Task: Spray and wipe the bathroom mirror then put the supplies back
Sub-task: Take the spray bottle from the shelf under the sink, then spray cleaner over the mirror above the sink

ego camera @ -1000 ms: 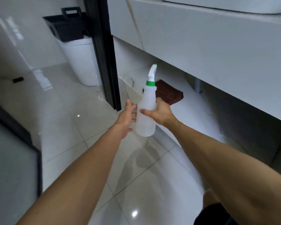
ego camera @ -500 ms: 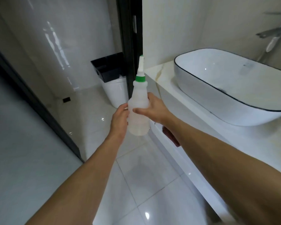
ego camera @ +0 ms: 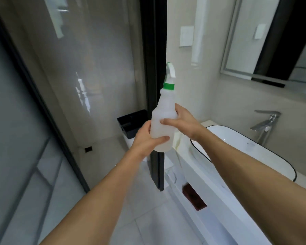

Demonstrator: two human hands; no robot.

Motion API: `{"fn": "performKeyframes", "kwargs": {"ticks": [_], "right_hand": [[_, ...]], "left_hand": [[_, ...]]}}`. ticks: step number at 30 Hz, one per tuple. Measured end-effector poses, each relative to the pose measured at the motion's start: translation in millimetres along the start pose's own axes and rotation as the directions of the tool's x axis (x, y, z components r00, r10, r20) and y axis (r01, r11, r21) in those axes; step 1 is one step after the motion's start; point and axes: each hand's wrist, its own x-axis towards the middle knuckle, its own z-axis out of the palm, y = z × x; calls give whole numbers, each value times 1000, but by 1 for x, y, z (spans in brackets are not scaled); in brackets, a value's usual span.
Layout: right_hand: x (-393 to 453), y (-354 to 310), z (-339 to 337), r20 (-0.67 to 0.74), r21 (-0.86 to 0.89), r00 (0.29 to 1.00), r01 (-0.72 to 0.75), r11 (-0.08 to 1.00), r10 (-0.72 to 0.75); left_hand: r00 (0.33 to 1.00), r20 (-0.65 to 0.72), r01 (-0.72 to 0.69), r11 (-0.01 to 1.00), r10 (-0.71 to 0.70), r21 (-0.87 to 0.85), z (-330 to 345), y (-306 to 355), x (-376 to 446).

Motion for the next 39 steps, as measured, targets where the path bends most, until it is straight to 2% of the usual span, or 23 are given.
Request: {"fn": "performKeyframes", "kwargs": {"ticks": [7,11,16,22,26,32,36,39], "right_hand": [[8,-28,-38,-29,195,999,26,980,-20],[30,-32,-67,-37,237,998,54,970,-46],[83,-46,-108,-169,215,984,98,972,-61],[152,-67,-156,-323,198,934,224,954,-153],[180,-65,-190,-447,169,878,272,947,-173],[199,-63,-266,-647,23,738,269,963,-191],[202,-67,-314,-679,-104,692,240,965,-245],[197,-72,-346,-727,-171,627,227,959,-278]], "left_hand": [[985,-126,-131,988,121,-79,20,47,18],[964,-181,-210,976,196,-60,44,61,48],[941,-226,-252,968,250,23,74,85,109],[905,-243,-332,936,350,113,92,127,190],[888,-190,-394,906,418,153,118,149,229],[832,-53,-536,824,553,184,171,191,279],[789,58,-615,786,612,63,207,217,315],[719,172,-672,737,673,-74,227,237,348]]}}
